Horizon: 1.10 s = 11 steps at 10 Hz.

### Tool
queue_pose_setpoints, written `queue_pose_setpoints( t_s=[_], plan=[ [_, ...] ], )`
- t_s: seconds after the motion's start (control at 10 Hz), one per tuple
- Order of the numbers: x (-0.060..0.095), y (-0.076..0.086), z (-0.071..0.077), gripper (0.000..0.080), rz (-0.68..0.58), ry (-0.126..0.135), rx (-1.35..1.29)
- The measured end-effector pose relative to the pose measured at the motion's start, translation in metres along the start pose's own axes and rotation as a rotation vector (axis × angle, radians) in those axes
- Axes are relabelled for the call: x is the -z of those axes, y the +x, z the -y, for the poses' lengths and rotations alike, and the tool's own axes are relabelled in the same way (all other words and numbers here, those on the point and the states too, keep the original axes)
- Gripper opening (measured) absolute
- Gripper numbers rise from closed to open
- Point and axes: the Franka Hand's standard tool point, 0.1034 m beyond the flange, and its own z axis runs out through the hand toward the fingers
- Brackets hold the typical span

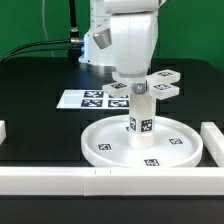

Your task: Assemble round table

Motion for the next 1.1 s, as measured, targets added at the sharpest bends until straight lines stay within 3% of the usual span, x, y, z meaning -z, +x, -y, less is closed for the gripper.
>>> queue_pose_setpoints(
  t_s=[0.3, 0.5, 1.1],
  plan=[
    [0.0013, -0.0170, -0.0055, 0.0445, -0.035, 0.028, -0.356],
    [0.0011, -0.0149, -0.0044, 0.0445, -0.042, 0.031, -0.578],
    [0.0012, -0.0140, -0.0044, 0.0445, -0.037, 0.038, -0.920]
  ],
)
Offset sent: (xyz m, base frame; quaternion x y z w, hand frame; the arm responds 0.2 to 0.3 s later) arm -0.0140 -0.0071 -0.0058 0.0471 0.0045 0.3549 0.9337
